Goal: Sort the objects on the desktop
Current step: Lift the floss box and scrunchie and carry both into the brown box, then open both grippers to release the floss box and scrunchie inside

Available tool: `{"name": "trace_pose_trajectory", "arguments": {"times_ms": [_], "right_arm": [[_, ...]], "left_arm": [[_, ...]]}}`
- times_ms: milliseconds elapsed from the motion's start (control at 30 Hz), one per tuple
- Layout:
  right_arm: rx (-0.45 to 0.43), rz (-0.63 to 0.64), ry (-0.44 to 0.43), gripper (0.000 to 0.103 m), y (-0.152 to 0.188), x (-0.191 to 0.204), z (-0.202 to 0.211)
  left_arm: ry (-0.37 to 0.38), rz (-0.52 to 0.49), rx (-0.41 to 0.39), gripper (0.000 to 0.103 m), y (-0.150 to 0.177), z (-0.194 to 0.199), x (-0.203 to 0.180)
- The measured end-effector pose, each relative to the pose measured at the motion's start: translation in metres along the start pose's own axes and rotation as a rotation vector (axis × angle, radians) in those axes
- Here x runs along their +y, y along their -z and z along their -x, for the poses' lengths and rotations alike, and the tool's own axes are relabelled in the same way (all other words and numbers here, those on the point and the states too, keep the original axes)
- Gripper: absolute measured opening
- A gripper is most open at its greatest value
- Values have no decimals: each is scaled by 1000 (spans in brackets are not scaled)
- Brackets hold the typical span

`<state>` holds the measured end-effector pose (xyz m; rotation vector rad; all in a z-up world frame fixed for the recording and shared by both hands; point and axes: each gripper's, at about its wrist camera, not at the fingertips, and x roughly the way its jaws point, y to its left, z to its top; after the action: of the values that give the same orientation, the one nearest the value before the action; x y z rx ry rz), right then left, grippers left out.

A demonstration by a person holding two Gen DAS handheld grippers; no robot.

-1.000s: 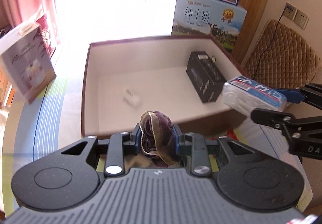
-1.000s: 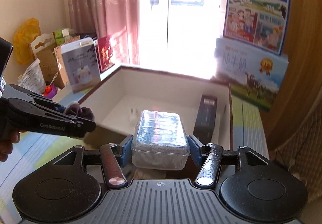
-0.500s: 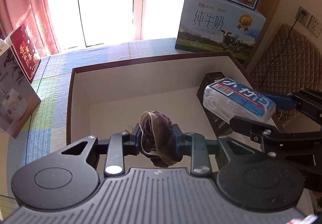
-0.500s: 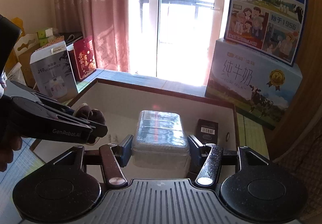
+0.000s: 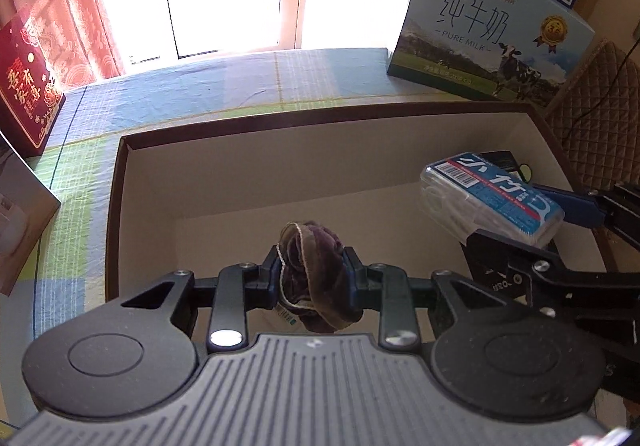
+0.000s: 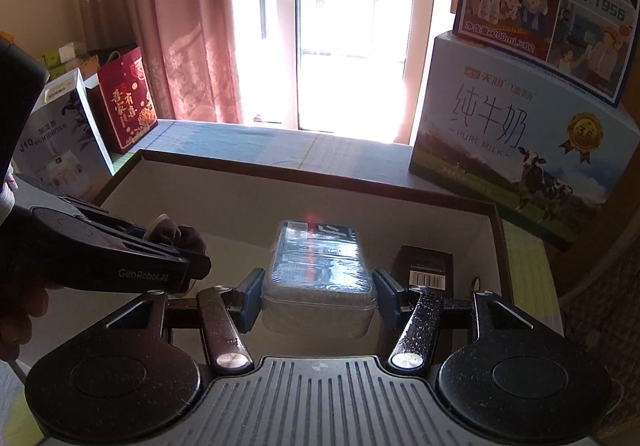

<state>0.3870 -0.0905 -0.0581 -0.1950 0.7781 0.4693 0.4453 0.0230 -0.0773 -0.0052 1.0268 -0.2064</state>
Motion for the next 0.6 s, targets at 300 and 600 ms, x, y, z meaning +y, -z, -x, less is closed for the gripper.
{"name": "trace_pose_trajectory", "arguments": {"times_ms": [300, 600], "right_arm": [[48, 3, 18, 55, -3, -1, -30], [75, 13, 28, 55, -1, 1, -44]], "left_arm": [[-23, -3, 48, 29, -12, -36, 8], [-30, -13, 27, 53, -15, -37, 12]]}}
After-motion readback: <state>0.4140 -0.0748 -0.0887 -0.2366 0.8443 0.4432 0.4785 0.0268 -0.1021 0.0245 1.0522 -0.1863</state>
